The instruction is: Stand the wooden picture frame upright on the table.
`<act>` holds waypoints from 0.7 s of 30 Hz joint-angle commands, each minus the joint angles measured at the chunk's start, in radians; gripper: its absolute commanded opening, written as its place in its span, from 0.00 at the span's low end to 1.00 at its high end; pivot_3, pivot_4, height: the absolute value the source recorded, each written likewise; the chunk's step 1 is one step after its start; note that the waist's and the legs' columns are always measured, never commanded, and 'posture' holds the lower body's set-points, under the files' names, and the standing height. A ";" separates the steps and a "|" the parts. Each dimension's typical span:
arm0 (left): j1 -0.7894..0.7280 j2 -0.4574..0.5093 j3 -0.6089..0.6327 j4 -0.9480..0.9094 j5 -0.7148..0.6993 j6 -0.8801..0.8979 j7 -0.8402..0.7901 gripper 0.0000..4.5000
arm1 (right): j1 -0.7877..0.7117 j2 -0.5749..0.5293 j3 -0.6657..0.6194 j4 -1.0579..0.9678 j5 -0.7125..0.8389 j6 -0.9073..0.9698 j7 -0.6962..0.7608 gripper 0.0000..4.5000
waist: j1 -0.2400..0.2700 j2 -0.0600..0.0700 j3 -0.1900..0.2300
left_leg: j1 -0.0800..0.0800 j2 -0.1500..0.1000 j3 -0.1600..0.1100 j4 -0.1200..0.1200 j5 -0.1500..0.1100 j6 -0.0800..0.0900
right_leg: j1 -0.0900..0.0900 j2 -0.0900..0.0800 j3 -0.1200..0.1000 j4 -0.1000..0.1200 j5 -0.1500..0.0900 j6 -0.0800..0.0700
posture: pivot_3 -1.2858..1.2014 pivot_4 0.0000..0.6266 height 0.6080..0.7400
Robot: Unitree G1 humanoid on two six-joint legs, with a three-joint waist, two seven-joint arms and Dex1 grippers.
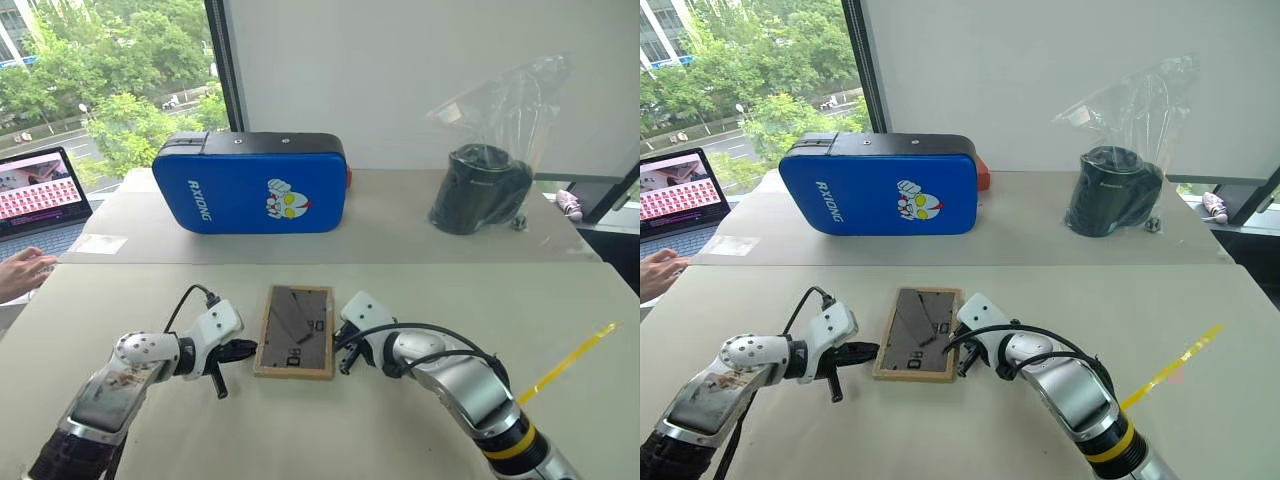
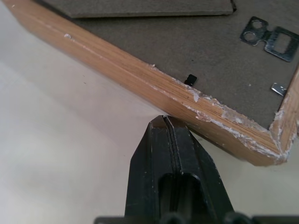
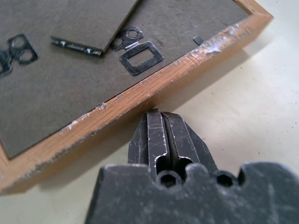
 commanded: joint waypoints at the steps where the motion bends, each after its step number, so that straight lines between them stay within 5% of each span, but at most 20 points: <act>1: 0.042 0.042 -0.003 -0.024 -0.006 0.012 -0.019 0.00 | 0.000 -0.001 0.003 -0.064 0.010 0.022 0.013 0.00 | 0.000 0.000 0.000 | 0.000 0.000 0.000 0.000 0.000 0.000 | 0.000 0.000 0.000 0.000 0.000 0.000 | 0.52 0.24 1.00; 10: 0.021 0.074 0.135 0.164 0.069 -0.315 0.082 0.00 | 0.043 -0.032 -0.026 -0.093 0.025 0.025 0.033 0.00 | 0.001 0.000 0.000 | 0.000 0.000 0.000 0.000 0.000 0.000 | 0.000 0.001 0.000 0.000 -0.001 0.001 | 0.52 0.24 1.00; 15: 0.013 0.111 0.125 0.425 0.295 -1.237 0.177 0.32 | 0.045 -0.059 -0.072 -0.063 0.060 -0.005 0.093 0.00 | 0.010 -0.001 0.001 | -0.001 0.000 0.000 -0.001 0.000 0.000 | -0.001 0.000 -0.001 -0.003 0.001 -0.003 | 0.52 0.24 1.00; 21: -0.085 0.064 0.076 0.772 0.574 -1.891 0.367 0.78 | 0.024 -0.083 -0.062 -0.037 0.049 -0.003 0.111 0.00 | 0.016 -0.001 0.001 | -0.002 0.000 0.000 -0.001 0.000 0.000 | -0.001 -0.001 -0.001 -0.004 0.003 -0.006 | 0.52 0.24 1.00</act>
